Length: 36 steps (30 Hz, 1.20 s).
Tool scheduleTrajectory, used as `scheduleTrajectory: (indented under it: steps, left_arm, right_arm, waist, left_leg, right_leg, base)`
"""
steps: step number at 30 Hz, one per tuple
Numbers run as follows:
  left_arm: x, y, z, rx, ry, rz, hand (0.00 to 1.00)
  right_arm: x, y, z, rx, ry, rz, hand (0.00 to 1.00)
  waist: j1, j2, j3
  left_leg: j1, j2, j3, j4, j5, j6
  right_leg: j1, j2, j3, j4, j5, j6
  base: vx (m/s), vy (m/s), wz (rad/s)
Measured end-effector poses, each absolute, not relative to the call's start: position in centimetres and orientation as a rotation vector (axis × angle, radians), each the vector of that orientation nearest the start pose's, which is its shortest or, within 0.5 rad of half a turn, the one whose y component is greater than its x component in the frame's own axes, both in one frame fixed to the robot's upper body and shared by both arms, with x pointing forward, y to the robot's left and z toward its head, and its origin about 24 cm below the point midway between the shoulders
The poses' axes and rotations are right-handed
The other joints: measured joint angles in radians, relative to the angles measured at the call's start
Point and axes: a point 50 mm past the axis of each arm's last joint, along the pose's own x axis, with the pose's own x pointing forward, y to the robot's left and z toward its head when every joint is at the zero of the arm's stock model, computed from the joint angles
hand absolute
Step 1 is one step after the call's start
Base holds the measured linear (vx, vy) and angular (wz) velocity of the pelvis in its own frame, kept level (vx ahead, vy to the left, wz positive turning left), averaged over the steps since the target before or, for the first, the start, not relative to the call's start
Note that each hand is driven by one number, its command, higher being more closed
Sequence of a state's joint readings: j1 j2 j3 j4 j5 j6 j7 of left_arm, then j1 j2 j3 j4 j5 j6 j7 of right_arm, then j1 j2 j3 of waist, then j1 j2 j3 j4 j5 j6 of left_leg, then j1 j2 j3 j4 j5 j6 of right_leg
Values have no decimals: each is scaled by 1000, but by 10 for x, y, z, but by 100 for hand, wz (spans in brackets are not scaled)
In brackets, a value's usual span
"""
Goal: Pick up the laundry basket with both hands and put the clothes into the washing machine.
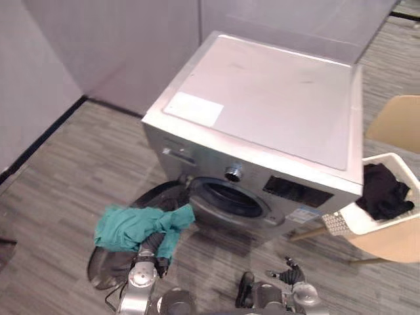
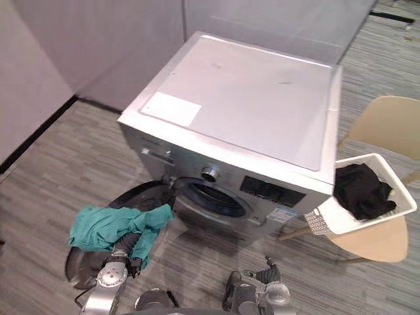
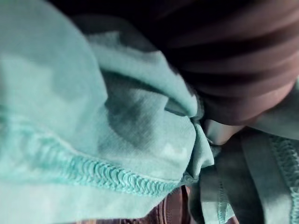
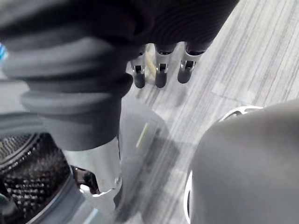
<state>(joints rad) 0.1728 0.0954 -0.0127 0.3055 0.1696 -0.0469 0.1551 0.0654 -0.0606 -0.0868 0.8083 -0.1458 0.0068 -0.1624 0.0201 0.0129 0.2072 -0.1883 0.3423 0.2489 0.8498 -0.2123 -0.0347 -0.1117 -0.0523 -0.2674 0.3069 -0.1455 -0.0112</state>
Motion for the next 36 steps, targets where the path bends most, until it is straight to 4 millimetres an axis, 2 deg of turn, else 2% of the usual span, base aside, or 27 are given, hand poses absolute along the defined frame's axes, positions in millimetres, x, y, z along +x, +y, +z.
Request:
scheduleTrajectory:
  steps: [2, 3, 4, 5, 6, 7, 8, 9, 10, 12, 15, 18, 19, 20, 22, 23, 25, 28, 30, 31, 32, 36]
  left_arm:
    - [196, 179, -54, 288, 393, 113, 100]
    - [200, 174, -51, 288, 376, 97, 100]
    - [202, 173, -50, 288, 369, 93, 100]
    - [206, 170, -47, 287, 353, 84, 100]
    - [215, 166, -40, 288, 315, 74, 100]
    - [223, 166, -34, 297, 284, 71, 100]
    - [238, 162, -20, 307, 221, 63, 100]
    - [252, 157, -8, 310, 166, 57, 100]
    - [259, 156, -1, 311, 137, 58, 100]
    - [279, 150, 20, 308, 51, 71, 100]
    - [298, 141, 47, 291, -47, 87, 100]
    - [314, 136, 72, 275, -132, 112, 100]
    - [322, 133, 86, 261, -174, 124, 100]
    - [325, 132, 92, 259, -193, 129, 100]
    - [335, 129, 121, 255, -281, 149, 100]
    - [338, 128, 129, 259, -305, 154, 100]
    - [350, 125, 169, 293, -418, 175, 100]
    - [357, 131, 210, 371, -544, 215, 100]
    - [358, 138, 252, 429, -673, 280, 100]
    - [358, 139, 263, 438, -705, 298, 100]
    - [356, 142, 282, 449, -759, 330, 0]
    - [359, 147, 337, 477, -869, 437, 0]
  right_arm:
    - [156, -197, -128, -210, 843, -242, 0]
    - [159, -198, -126, -208, 833, -249, 0]
    - [161, -199, -125, -210, 829, -250, 0]
    - [164, -202, -123, -224, 815, -260, 0]
    - [171, -207, -118, -237, 788, -273, 0]
    - [179, -203, -115, -229, 765, -270, 0]
    - [188, -201, -108, -220, 722, -282, 0]
    - [198, -201, -99, -218, 676, -290, 0]
    - [204, -200, -96, -217, 660, -290, 0]
    - [234, -196, -73, -210, 547, -307, 0]
    - [262, -192, -41, -180, 397, -335, 0]
    - [282, -185, -12, -148, 271, -360, 0]
    - [290, -181, 2, -129, 214, -367, 0]
    - [292, -179, 7, -120, 192, -369, 0]
    - [298, -176, 32, -86, 81, -392, 0]
    - [300, -176, 39, -82, 54, -400, 0]
    - [301, -180, 57, -72, -30, -414, 0]
    - [301, -179, 68, -50, -85, -421, 0]
    - [299, -177, 77, -29, -142, -417, 0]
    - [298, -176, 79, -26, -153, -416, 0]
    - [298, -177, 82, -22, -172, -418, 0]
    - [297, -184, 80, -13, -186, -433, 0]
  waist:
    - [-2, -11, 9]
    - [-1, -24, 19]
    - [0, -27, 21]
    - [0, -13, 28]
    - [-1, -6, 66]
    - [-3, -32, 92]
    - [-5, -55, 116]
    - [-3, -59, 136]
    - [-4, -59, 149]
    - [-2, -47, 202]
    - [0, -32, 237]
    - [1, -35, 240]
    - [0, -33, 260]
    - [0, -35, 271]
    - [-2, -43, 283]
    - [-3, -44, 284]
    - [-8, -48, 300]
    - [-29, -59, 307]
    - [-49, -68, 310]
    - [-55, -69, 310]
    - [-61, -69, 310]
    - [-62, -70, 310]
  left_leg:
    - [-53, -31, -80, -5, -74, -16]
    - [-83, -47, -114, -47, -88, -22]
    - [-86, -52, -122, -86, -88, -22]
    - [-86, -67, -137, -203, -56, -48]
    - [-100, -61, -135, -237, -59, -75]
    - [-121, -69, -120, -204, -63, -67]
    - [-206, -82, -105, -133, -85, -47]
    - [-300, -80, -97, -55, -115, -29]
    - [-339, -80, -89, -21, -130, -22]
    - [-467, -48, -56, 110, -183, -1]
    - [-622, -9, -42, 232, -226, 8]
    - [-792, 28, -44, 327, -245, 19]
    - [-856, 44, -46, 381, -257, 25]
    - [-876, 48, -48, 402, -261, 26]
    - [-985, 78, -57, 482, -280, 30]
    - [-1011, 80, -59, 498, -282, 31]
    - [-1098, 96, -76, 559, -291, 34]
    - [-1169, 99, -105, 608, -293, 31]
    - [-1210, 100, -116, 634, -296, 25]
    - [-1217, 100, -117, 637, -296, 25]
    - [-1230, 99, -118, 643, -296, 25]
    - [-1251, 97, -135, 665, -293, 31]
  right_leg:
    - [-1, 1, 41, 10, -9, 0]
    - [-9, -1, 68, 26, -14, 7]
    - [-23, -1, 83, 46, -19, 10]
    - [-63, 4, 111, 105, -42, 26]
    - [-127, 10, 139, 218, -89, 46]
    - [-175, -9, 155, 281, -107, 54]
    - [-279, -41, 166, 374, -128, 63]
    - [-383, -55, 189, 450, -146, 72]
    - [-429, -56, 201, 484, -152, 74]
    - [-585, -52, 255, 590, -165, 89]
    - [-755, -32, 285, 680, -168, 88]
    - [-933, -16, 296, 754, -162, 92]
    - [-1005, -11, 302, 803, -160, 98]
    - [-1031, -7, 306, 823, -161, 98]
    - [-1149, 17, 320, 895, -163, 99]
    - [-1178, 18, 323, 911, -163, 99]
    - [-1265, 29, 325, 968, -165, 98]
    - [-1326, 33, 320, 1018, -169, 93]
    - [-1366, 33, 319, 1045, -173, 96]
    - [-1373, 33, 320, 1049, -173, 96]
    - [-1384, 33, 320, 1054, -173, 96]
    - [-1397, 33, 313, 1072, -169, 92]
  base:
    - [110, 32, -71]
    - [101, 50, -68]
    - [56, 108, -76]
    - [45, 187, -79]
    - [36, 208, -67]
    - [-22, 174, -39]
    - [-104, 134, -18]
    - [-186, 145, -19]
    - [-187, 137, -38]
    - [-207, 126, -55]
    - [-199, 99, -40]
    - [-109, 14, -31]
    - [-64, -16, -22]
    - [-70, -35, -29]
    - [-65, -51, -24]
    - [-80, -57, -9]
    - [-86, -53, -7]
    - [-101, -44, 1]
    - [-102, -40, 5]
    - [-82, -22, 4]
    - [-80, -16, 1]
    - [-15, -3, 0]
